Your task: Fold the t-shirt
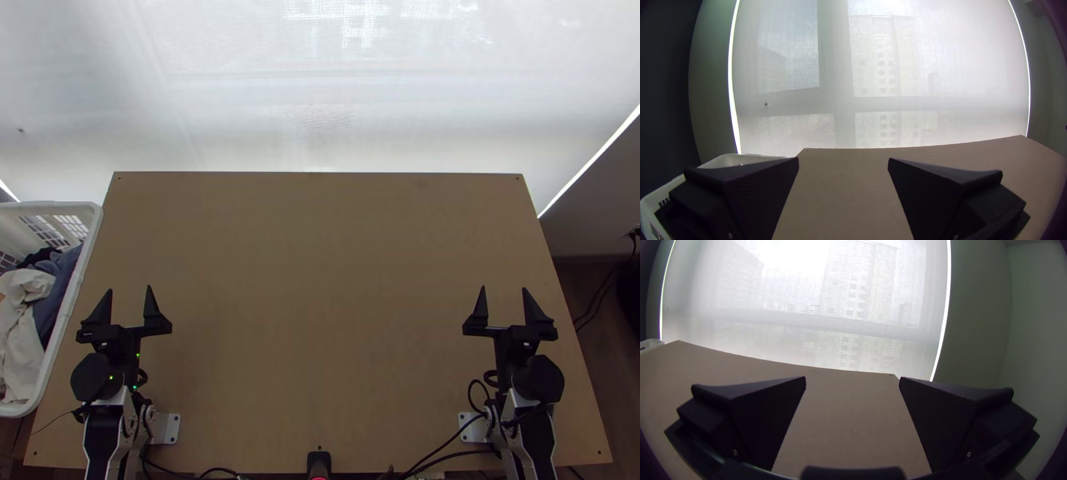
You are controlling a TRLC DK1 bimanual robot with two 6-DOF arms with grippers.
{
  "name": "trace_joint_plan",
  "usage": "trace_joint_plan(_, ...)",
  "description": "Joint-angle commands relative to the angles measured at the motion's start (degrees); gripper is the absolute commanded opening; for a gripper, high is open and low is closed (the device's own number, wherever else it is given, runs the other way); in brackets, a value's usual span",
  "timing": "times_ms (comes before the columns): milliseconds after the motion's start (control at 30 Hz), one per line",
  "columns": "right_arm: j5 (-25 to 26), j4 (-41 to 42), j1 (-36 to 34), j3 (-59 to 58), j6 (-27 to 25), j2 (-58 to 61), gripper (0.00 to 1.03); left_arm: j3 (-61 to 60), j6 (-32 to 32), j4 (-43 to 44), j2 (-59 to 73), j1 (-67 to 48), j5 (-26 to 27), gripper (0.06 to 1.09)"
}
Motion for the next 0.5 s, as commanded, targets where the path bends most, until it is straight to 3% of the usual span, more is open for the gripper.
trace_joint_plan(0,0.0,0.0,0.0,0.1,0.0,0.0,0.98,0.0,0.0,0.0,0.0,0.0,0.0,1.04)
trace_joint_plan(467,0.0,0.0,0.0,0.1,0.0,0.0,0.98,0.0,-0.3,0.0,0.0,0.0,0.1,1.04)
